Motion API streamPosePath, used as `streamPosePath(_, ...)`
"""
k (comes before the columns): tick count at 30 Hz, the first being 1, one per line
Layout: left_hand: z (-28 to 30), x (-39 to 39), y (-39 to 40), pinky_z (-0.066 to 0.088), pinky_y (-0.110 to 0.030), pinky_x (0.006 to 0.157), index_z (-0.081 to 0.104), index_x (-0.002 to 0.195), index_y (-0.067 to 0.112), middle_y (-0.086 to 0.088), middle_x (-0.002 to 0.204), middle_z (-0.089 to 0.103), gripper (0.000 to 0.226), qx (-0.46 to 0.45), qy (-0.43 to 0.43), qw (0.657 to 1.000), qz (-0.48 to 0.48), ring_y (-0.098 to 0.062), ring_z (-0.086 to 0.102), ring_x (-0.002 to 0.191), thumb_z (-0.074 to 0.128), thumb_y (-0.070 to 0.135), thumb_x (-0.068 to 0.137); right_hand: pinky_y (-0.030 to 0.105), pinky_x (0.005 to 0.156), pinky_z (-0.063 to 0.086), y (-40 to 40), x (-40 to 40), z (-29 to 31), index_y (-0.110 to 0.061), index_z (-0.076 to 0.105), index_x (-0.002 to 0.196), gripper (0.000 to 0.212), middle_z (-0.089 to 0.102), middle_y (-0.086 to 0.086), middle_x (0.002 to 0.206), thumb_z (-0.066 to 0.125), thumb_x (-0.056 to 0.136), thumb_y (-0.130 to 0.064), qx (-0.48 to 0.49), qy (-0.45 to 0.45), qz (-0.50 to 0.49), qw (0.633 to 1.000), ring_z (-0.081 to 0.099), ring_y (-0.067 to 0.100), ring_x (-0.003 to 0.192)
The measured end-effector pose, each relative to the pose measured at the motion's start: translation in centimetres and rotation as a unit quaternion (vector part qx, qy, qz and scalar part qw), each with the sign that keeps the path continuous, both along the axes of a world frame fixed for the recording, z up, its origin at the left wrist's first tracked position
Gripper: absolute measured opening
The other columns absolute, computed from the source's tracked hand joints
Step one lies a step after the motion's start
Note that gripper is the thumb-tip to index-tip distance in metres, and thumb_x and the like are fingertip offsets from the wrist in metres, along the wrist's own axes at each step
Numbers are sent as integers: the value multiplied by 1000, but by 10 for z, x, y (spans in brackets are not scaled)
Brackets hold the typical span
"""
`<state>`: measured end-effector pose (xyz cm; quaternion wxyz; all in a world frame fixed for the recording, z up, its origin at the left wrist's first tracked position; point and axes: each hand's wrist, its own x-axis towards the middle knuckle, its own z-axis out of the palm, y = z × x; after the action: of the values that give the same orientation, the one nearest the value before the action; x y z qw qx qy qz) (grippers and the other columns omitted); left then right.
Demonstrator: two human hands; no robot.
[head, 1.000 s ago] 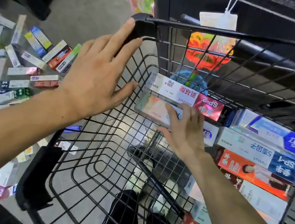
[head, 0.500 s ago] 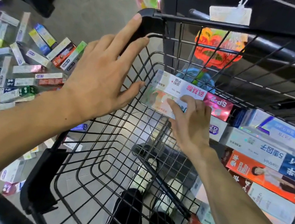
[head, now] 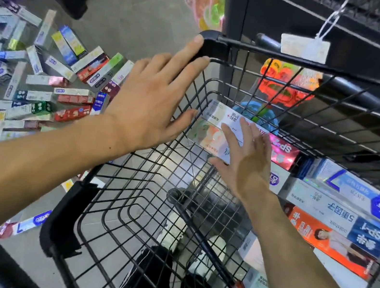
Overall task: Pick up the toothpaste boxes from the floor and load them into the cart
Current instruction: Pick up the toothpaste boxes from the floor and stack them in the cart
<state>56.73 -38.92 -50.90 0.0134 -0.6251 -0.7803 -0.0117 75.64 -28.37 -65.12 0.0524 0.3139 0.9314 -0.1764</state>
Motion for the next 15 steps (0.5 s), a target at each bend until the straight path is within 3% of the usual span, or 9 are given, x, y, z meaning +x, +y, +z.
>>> streamPosePath(2, 1, 1, 1, 42, -51, 95, 32, 153, 7, -14, 165, 23, 74, 5, -4, 1000, 5, -37, 50, 121, 51, 46, 92, 52, 123, 15, 0, -7, 27, -28, 34, 154, 68, 20, 10, 165, 51, 96, -58, -18, 41, -19, 999, 17, 32, 151)
streamPosePath(4, 4, 3, -1, 41, -49, 97, 32, 153, 6, -14, 162, 31, 74, 19, -18, 999, 36, -35, 52, 122, 49, 47, 93, 55, 113, 34, -2, -12, 57, -17, 54, 142, 58, 45, 15, 151, 59, 94, -48, -1, 162, -58, 985, 40, 36, 139)
streamPosePath(7, 10, 5, -6, 41, -46, 96, 41, 149, 7, -12, 149, 50, 68, 64, -44, 991, 113, -33, 56, 117, 49, 47, 94, 50, 107, 40, -11, -20, 111, -11, 61, 131, 51, 55, 14, 139, 61, 91, -42, 38, 284, -68, 955, 52, 36, 125)
streamPosePath(11, 20, -9, -35, 40, -42, 92, 52, 141, 10, -6, 137, 62, 60, 118, -79, 978, 154, -28, 61, 112, 48, 47, 94, 50, 101, 42, -41, -47, 184, -9, 64, 125, 50, 57, 17, 131, 57, 90, -44, 60, 287, 20, 956, 54, 37, 118)
streamPosePath(15, 11, -58, -161, 40, -41, 93, 55, 138, 11, -6, 131, 65, 60, 109, -87, 960, 244, -27, 62, 112, 46, 49, 93, 50, 102, 41, -95, -105, 218, -10, 64, 125, 55, 56, 17, 134, 58, 86, -48, 79, 207, 108, 969, 52, 40, 121)
